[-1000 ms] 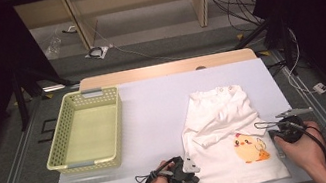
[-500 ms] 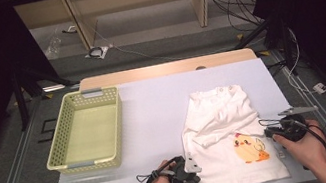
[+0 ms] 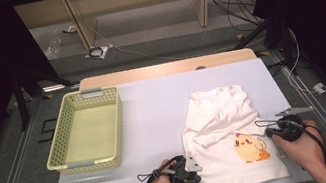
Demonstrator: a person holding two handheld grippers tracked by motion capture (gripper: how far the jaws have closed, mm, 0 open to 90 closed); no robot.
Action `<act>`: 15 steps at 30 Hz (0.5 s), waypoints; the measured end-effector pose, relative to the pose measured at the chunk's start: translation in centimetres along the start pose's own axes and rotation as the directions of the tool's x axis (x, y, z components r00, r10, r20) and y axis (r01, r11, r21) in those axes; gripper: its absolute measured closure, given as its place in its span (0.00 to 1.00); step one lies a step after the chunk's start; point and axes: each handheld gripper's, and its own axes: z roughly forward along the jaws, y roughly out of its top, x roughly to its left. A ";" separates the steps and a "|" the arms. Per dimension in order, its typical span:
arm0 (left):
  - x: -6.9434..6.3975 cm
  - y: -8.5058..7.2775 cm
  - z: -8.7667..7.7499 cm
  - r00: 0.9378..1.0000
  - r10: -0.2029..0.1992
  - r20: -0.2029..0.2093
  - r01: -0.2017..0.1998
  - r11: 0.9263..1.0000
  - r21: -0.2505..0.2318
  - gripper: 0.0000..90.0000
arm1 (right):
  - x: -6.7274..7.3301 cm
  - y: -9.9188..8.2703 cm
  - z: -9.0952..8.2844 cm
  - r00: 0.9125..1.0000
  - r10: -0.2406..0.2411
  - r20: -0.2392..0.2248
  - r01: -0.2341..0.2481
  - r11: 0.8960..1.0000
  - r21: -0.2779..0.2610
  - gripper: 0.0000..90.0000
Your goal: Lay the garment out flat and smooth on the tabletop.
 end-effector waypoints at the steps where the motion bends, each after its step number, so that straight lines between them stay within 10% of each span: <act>1: 0.0 0.1 0.1 1.000 0.002 0.003 -0.002 1.000 -0.001 1.00 | -0.1 0.0 -0.2 1.000 0.004 0.002 -0.004 1.000 0.000 1.00; 15: -1.0 1.8 1.4 0.999 0.034 0.026 -0.034 0.999 -0.010 1.00 | -2.3 -0.4 -1.8 0.995 0.034 0.089 -0.033 0.999 -0.011 1.00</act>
